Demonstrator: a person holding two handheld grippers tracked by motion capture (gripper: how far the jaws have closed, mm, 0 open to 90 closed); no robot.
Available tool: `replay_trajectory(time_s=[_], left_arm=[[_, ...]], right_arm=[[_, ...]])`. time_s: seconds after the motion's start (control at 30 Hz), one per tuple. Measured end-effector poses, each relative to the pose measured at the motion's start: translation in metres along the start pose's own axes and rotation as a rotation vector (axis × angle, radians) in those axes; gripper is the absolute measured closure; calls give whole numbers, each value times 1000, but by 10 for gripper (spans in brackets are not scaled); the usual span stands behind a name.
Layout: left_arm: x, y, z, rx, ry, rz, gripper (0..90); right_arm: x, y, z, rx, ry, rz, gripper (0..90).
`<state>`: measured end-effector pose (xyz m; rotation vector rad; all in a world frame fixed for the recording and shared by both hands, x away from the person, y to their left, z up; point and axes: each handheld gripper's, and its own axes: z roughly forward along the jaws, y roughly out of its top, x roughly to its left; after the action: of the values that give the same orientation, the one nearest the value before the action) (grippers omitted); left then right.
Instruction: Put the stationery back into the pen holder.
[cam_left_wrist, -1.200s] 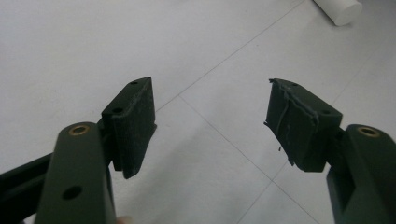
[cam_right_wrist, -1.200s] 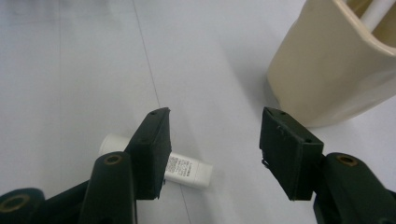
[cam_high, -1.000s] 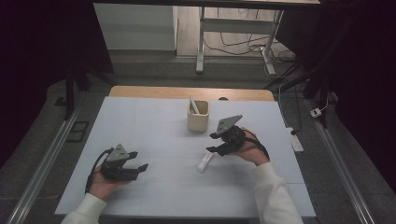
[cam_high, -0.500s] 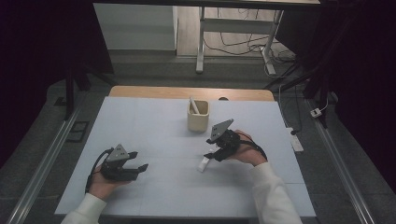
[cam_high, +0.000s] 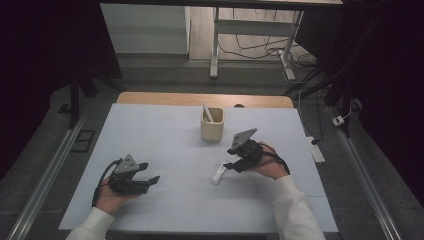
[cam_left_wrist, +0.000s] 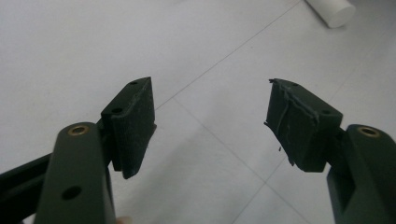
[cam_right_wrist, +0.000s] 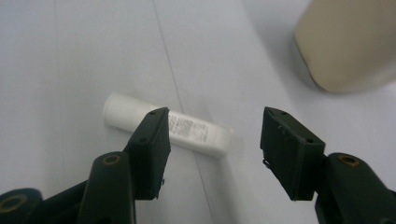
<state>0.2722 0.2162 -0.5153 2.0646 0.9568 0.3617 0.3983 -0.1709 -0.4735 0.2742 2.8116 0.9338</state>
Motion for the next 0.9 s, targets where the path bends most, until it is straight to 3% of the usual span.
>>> replay_trajectory(time_s=[0.27,0.43,0.63,0.9], left_arm=[[-11,7,6,8,-19,16,308],[-15,12,8,0,-45,4,306],[-21,19,15,13,-44,11,306],[-24,24,21,25,-43,-3,305]], right_arm=[[17,-33,-28,-71,-73,108,458],[31,-58,-39,-101,-131,172,457],[44,-87,-52,-138,-199,223,457],[50,-111,-65,-186,-246,283,456]])
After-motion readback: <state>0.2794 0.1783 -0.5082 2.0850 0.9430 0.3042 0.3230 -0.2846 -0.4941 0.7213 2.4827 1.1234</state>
